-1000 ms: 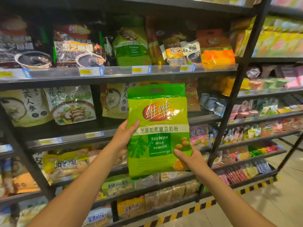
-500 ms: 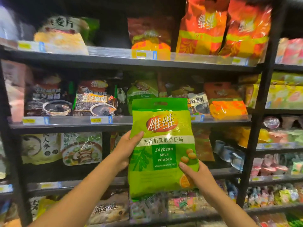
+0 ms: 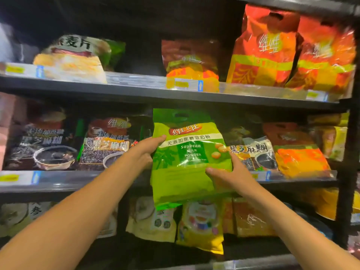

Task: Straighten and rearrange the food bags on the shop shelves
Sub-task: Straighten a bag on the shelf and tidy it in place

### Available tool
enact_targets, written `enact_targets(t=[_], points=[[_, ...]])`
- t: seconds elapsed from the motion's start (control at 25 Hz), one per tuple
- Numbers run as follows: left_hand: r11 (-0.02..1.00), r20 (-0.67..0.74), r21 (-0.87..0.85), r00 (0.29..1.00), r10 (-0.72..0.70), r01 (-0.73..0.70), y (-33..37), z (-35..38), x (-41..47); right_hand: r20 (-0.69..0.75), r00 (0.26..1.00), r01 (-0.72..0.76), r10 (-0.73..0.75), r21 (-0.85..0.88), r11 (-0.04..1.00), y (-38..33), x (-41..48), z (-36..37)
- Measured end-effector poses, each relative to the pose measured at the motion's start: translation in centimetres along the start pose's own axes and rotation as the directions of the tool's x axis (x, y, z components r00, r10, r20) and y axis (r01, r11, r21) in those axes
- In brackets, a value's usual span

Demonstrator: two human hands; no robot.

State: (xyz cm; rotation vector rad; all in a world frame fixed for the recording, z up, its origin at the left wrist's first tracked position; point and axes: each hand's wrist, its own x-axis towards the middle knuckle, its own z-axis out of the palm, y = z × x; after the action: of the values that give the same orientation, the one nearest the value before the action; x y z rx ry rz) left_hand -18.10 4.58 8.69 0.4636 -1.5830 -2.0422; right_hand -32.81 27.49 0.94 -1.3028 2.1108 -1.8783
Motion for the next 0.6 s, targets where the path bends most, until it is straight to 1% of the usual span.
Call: enact_targets(t=[0.08, 0.2, 0.28, 0.32, 0.4, 0.44, 0.6], points=[[0.999, 0.050, -0.018, 0.998, -0.046, 0.047, 0.8, -0.5, 2.1, -0.022, 1.000, -0.004, 0.003, -0.028, 1.000, 0.2, 2.3, 0.2], [0.999, 0.202, -0.026, 0.979, -0.022, 0.028, 1.3, -1.4, 3.6, -0.083, 0.996, -0.017, 0.021, 0.047, 0.999, 0.1, 4.7, -0.3], [0.998, 0.316, 0.061, 0.949, -0.017, -0.002, 1.2, -1.7, 3.8, -0.086, 0.996, -0.020, 0.026, 0.076, 0.997, 0.1, 5.8, -0.6], [0.992, 0.344, 0.128, 0.938, -0.034, -0.011, 1.3, -1.8, 3.6, -0.075, 0.997, -0.023, 0.029, 0.076, 0.997, 0.1, 6.4, -0.8], [0.972, 0.328, 0.234, 0.943, -0.057, -0.023, 1.5, -2.1, 3.8, -0.047, 0.998, -0.035, 0.038, 0.062, 0.997, 0.0, 7.7, -0.8], [0.966, 0.313, 0.258, 0.948, -0.052, -0.033, 1.6, -2.2, 4.1, -0.039, 0.999, -0.034, 0.036, 0.061, 0.998, -0.1, 8.2, -0.8], [0.971, 0.237, 0.236, 0.971, -0.030, -0.028, 1.4, -2.2, 5.7, -0.029, 0.997, -0.075, 0.077, 0.078, 0.994, 0.2, 11.1, -0.4]])
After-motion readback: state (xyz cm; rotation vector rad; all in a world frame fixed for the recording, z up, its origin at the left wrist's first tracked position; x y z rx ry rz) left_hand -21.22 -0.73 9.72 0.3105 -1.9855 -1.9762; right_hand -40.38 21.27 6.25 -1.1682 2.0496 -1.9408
